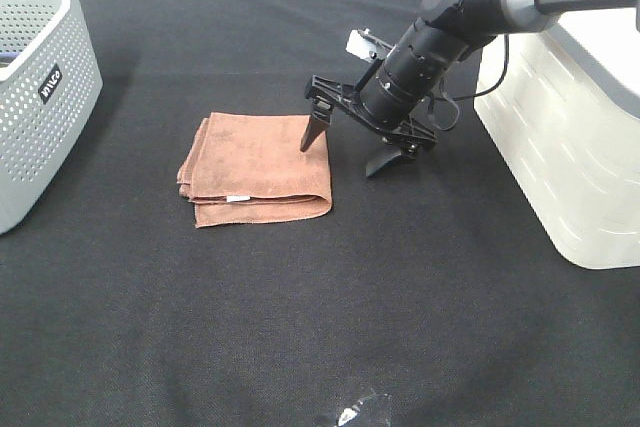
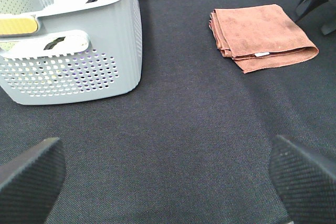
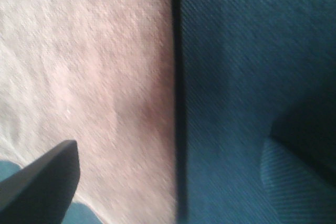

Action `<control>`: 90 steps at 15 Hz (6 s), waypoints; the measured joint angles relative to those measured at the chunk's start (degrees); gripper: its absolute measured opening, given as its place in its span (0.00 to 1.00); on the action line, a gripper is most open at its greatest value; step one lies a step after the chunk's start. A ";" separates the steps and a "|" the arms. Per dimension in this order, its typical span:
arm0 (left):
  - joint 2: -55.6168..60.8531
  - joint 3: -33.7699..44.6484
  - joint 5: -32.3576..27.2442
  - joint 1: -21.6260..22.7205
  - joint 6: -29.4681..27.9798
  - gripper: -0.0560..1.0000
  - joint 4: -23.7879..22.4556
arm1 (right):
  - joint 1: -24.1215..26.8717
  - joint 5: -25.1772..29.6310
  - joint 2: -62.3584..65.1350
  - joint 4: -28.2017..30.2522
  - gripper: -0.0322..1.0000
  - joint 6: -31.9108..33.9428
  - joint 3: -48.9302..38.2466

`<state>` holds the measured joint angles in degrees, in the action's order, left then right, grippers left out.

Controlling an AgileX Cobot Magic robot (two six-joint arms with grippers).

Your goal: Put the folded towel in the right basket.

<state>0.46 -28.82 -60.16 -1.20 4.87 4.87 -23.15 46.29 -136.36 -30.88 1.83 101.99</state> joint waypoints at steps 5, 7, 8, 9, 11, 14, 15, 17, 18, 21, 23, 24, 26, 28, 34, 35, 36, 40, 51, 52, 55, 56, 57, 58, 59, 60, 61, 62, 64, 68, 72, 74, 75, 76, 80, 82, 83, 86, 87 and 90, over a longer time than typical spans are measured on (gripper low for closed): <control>0.00 0.00 0.00 0.00 0.00 0.98 0.00 | 0.00 -2.29 -3.09 -7.16 0.88 -3.55 0.92; 0.00 0.00 0.00 0.00 0.00 0.98 0.00 | -0.57 -2.81 -4.18 -10.66 0.88 -4.35 1.32; 0.00 0.00 0.00 0.00 0.00 0.98 0.00 | -1.83 -3.78 -4.58 -11.46 0.87 -4.98 1.55; 0.00 0.00 0.00 0.00 0.00 0.98 0.00 | -3.55 -5.79 -5.04 -12.43 0.86 -5.27 1.72; 0.00 0.00 0.00 0.00 0.00 0.98 0.00 | -5.50 -7.96 -5.44 -13.01 0.85 -5.33 1.89; 0.00 0.00 0.00 0.00 0.00 0.98 0.06 | -10.77 -14.44 -6.59 -16.67 0.72 -5.67 2.01; 0.00 0.00 0.00 0.00 0.00 0.98 0.06 | -11.34 -15.18 -7.05 -17.59 0.62 -6.19 2.01; 0.00 0.00 0.00 0.00 0.00 0.98 0.06 | -11.69 -15.81 -7.68 -18.85 0.39 -6.47 1.78; 0.00 0.00 0.00 0.00 0.00 0.98 0.06 | -11.69 -15.87 -7.73 -18.96 0.27 -6.47 1.66; 0.00 0.00 0.00 0.00 0.00 0.98 0.06 | -11.69 -15.30 -7.73 -18.96 0.23 -7.51 1.66; 0.00 0.00 0.00 0.00 0.00 0.98 0.06 | -11.69 -13.52 -7.22 -18.85 0.23 -8.37 1.60; 0.00 0.00 0.00 0.00 0.00 0.98 0.06 | -11.69 -11.12 -6.36 -18.33 0.23 -8.94 1.20; 0.00 0.00 0.00 0.00 0.00 0.98 0.11 | -11.46 -3.90 -1.49 -17.36 0.23 -10.60 0.40; 0.00 0.00 0.00 0.00 0.00 0.98 0.11 | -10.83 -1.95 1.83 -17.19 0.23 -11.34 0.34; 0.00 0.00 0.00 0.00 0.00 0.98 0.23 | 1.78 10.77 27.27 -14.32 0.23 -15.41 0.34; 0.00 0.00 0.00 0.00 0.00 0.98 0.23 | 4.30 11.12 31.00 -12.38 0.23 -15.41 0.34; 0.00 0.00 0.00 0.00 0.00 0.98 0.23 | 7.16 11.29 33.80 -10.08 0.23 -15.18 0.34; 0.00 0.00 0.00 0.00 0.00 0.98 0.23 | 21.43 18.16 41.71 5.84 0.23 -12.03 0.34; 0.00 0.00 0.00 0.00 0.00 0.98 0.23 | 31.11 13.18 33.23 23.03 0.23 -10.49 -4.53; 0.00 0.00 0.00 0.00 0.00 0.98 0.23 | 31.11 12.83 32.43 23.03 0.30 -9.22 -4.53; 0.00 0.00 0.00 0.00 0.00 0.98 0.23 | 31.11 11.80 31.63 23.09 0.85 -7.85 -4.53; 0.00 0.00 0.00 0.00 0.00 0.98 0.23 | 31.11 11.80 31.51 23.20 0.92 -7.79 -4.53; 0.00 0.00 0.00 0.00 0.00 0.98 0.23 | 31.11 11.80 31.51 23.20 0.95 -7.39 -4.53; 0.00 0.00 0.00 0.00 0.00 0.98 0.23 | 31.11 11.80 31.51 23.15 0.96 -6.88 -4.53; 0.00 0.00 0.00 0.00 0.00 0.98 0.23 | 31.11 11.63 31.51 23.03 0.97 -6.88 -4.53; 0.00 0.00 0.00 0.00 0.00 0.98 0.23 | 31.11 10.94 31.51 23.03 0.97 -6.88 -4.53; 0.00 0.00 0.00 0.00 0.00 0.98 0.23 | 31.11 10.54 31.51 23.32 0.97 -6.88 -4.53; 0.00 0.00 0.00 0.00 0.00 0.98 0.23 | 31.11 10.54 31.51 23.61 0.97 -6.70 -4.53; 0.00 0.00 0.00 0.00 0.00 0.98 0.23 | 29.85 10.60 32.31 25.10 0.97 -3.61 -4.53; 0.00 0.00 0.00 0.00 0.00 0.98 0.29 | 18.05 11.12 37.36 37.99 0.97 8.25 -3.27; 0.00 0.00 0.00 0.00 0.00 0.98 0.29 | 15.36 16.84 44.92 40.22 0.97 10.26 -8.14; 0.00 0.00 0.00 0.00 0.00 0.98 0.29 | 15.36 15.93 52.31 40.51 0.97 10.20 -15.64; 0.00 0.00 0.00 0.00 0.00 0.98 0.29 | 15.36 14.50 57.75 40.45 0.97 10.20 -21.20; 0.00 0.00 0.00 0.00 0.00 0.98 0.29 | 15.36 12.78 63.83 40.05 0.97 10.08 -27.39; 0.00 0.00 0.00 0.00 0.00 0.98 0.29 | 15.36 9.17 82.68 36.90 0.97 9.85 -44.69; 0.00 0.00 0.00 0.00 0.00 0.98 0.29 | 15.36 9.17 101.93 33.86 0.97 9.85 -56.38; 0.00 0.00 0.00 0.00 0.00 0.98 0.29 | 15.36 9.17 108.98 33.58 0.97 9.85 -59.93; 0.00 0.00 0.00 0.00 0.00 0.98 0.29 | 15.36 10.14 126.22 33.58 0.97 7.68 -66.86; 0.00 0.00 0.00 0.00 0.00 0.98 0.29 | 15.36 11.17 130.58 33.58 0.97 5.50 -68.12; 0.00 0.00 0.00 0.00 0.00 0.98 0.29 | 15.36 14.50 136.59 33.46 0.97 2.12 -71.96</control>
<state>0.46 -28.82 -60.16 -1.20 4.87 5.16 -7.79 60.79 0.23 2.58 3.95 30.02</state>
